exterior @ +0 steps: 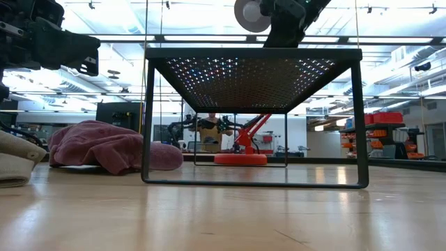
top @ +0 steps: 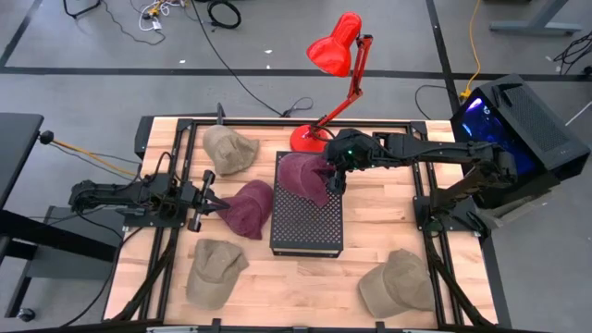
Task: Pick & Place hat
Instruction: Put the right red cap on the shelf
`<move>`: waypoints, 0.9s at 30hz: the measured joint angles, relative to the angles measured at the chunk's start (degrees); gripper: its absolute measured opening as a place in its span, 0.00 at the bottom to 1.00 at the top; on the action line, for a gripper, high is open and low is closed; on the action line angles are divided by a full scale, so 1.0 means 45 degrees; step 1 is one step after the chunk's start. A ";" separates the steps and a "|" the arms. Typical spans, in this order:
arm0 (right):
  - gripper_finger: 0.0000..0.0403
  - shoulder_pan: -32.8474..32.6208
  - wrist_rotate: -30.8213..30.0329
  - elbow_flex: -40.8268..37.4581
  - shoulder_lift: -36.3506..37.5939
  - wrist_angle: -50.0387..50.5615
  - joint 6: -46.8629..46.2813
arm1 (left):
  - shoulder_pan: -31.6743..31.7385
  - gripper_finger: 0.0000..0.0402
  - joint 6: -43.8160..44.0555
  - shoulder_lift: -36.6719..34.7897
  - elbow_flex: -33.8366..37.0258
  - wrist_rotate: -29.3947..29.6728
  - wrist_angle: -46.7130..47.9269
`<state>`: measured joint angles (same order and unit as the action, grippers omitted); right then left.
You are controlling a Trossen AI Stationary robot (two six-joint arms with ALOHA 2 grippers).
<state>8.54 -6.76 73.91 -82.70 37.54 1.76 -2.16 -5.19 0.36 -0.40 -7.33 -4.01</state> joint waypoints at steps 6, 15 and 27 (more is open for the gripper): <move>0.57 0.0000 0.0024 0.0000 0.0000 -0.0198 0.0309 | -0.0004 0.06 -0.0001 0.0000 0.0001 -0.0002 0.0000; 0.57 0.0000 0.0039 0.0000 0.0000 -0.0502 0.0779 | -0.0002 0.06 -0.0001 0.0000 -0.0001 -0.0002 -0.0002; 0.57 0.0000 0.0061 0.0019 0.0612 -0.0115 0.0818 | -0.0001 0.06 -0.0001 0.0000 0.0003 0.0000 0.0003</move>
<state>8.54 -6.49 74.00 -79.94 37.02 5.45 -2.16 -5.19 0.36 -0.39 -7.33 -4.00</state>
